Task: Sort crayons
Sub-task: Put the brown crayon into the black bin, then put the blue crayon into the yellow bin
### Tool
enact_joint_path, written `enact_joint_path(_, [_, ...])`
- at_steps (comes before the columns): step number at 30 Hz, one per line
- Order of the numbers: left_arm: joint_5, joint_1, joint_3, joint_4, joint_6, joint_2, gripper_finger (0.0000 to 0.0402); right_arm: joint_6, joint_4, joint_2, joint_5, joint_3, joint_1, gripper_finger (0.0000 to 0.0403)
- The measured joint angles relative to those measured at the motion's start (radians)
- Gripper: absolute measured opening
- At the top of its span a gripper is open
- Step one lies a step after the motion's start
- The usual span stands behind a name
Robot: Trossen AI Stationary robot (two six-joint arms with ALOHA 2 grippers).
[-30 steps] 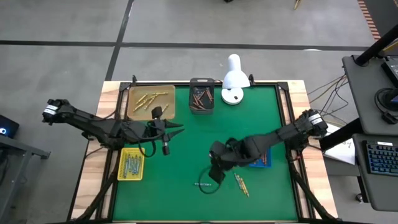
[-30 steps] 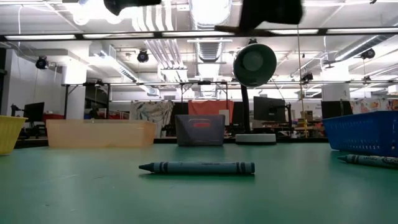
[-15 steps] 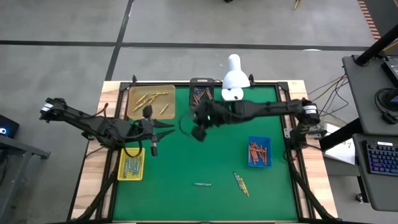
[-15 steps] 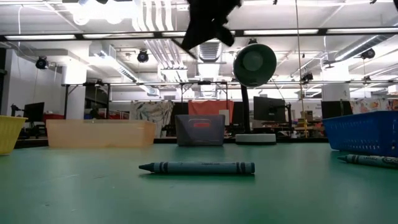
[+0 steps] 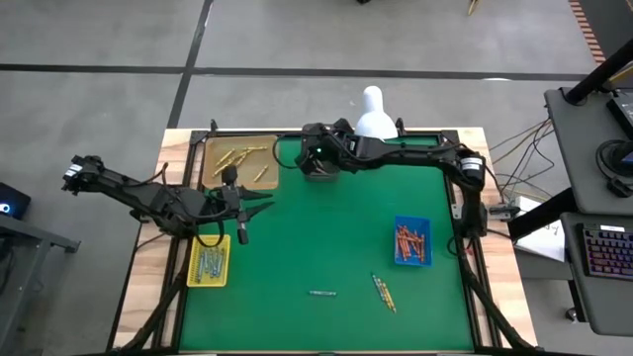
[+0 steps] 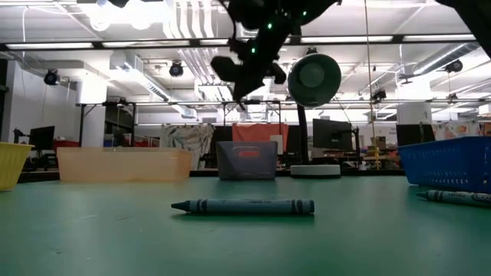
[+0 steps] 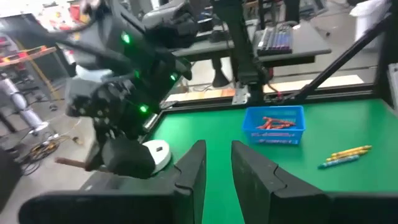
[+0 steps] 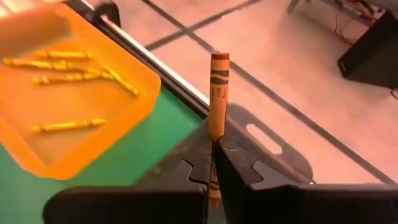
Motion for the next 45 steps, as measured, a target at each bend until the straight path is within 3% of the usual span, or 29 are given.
enact_joint_path(10, [-0.030,0.000,0.000,-0.004,-0.005,0.007,0.0058,-0.009,-0.012,0.061,-0.009,0.000,-0.003,0.0016])
enact_joint_path(15, [-0.030,0.000,0.000,-0.004,-0.012,0.008,0.0058,0.028,-0.010,0.062,-0.080,0.000,-0.002,0.0053])
enact_joint_path(26, [-0.029,0.000,0.000,-0.019,-0.076,0.008,0.0058,-0.020,-0.014,0.051,-0.095,0.000,0.010,0.0121])
enact_joint_path(31, [-0.028,0.000,0.000,-0.063,-0.156,0.008,0.0058,-0.051,-0.032,-0.011,-0.192,0.001,0.047,0.0121])
enact_joint_path(36, [-0.027,-0.005,0.000,-0.082,-0.227,0.022,0.0058,-0.062,-0.116,-0.097,-0.220,0.001,0.107,0.0111])
enact_joint_path(45, [-0.025,-0.014,0.000,-0.074,-0.299,0.121,0.0058,-0.051,-0.237,-0.250,-0.329,0.001,0.264,0.0096])
